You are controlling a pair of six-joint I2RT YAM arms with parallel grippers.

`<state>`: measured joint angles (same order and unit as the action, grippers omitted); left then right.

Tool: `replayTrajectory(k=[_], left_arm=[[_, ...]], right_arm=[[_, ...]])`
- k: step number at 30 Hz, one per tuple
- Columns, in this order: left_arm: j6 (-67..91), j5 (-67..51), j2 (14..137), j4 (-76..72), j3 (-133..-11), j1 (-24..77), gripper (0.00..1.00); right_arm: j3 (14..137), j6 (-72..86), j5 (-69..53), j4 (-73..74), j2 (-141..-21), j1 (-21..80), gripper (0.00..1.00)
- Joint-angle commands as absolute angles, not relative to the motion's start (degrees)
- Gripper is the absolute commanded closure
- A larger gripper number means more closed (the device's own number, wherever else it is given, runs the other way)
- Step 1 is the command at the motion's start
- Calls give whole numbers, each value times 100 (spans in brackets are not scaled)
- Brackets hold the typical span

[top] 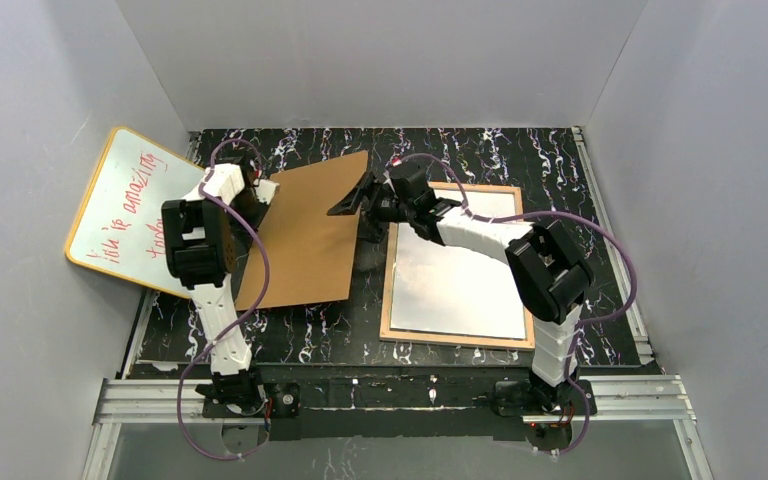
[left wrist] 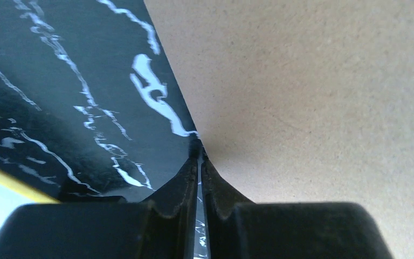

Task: Put the photo into the frame
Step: Turn over the photo frame item at the center of the board.

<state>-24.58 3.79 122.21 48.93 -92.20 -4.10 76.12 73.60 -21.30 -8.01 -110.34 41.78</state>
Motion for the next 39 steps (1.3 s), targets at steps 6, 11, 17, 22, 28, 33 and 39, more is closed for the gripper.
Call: replayTrajectory(k=[6, 11, 17, 22, 28, 33, 39], left_arm=[[-2364, -1504, 12893, 5719, -9006, -188, 93], [-2379, -1349, 12722, 5756, -9134, -186, 91], [-2574, -1430, 12319, 5764, -9463, -188, 62], [-2989, -1856, 11712, 5812, -9704, -187, 36], [-4149, -3209, 10418, 6245, -10023, -189, 18], [-5617, -4572, 8596, 6554, -9576, -189, 3], [-7022, -4820, 6694, 6733, -8621, -142, 2]], right_arm=[[7784, 8098, -2974, -3222, -10926, 4596, 15], [8039, 7424, -2617, -2019, -10667, 4608, 21], [8660, 6667, -1863, 140, -10434, 4605, 42], [9104, 6486, -1711, 1028, -10578, 4605, 63], [9598, 6482, -1684, 1447, -10766, 4565, 85], [10002, 6773, -1917, 1453, -10835, 4289, 94], [9671, 8015, -2255, 873, -10620, 3976, 99]])
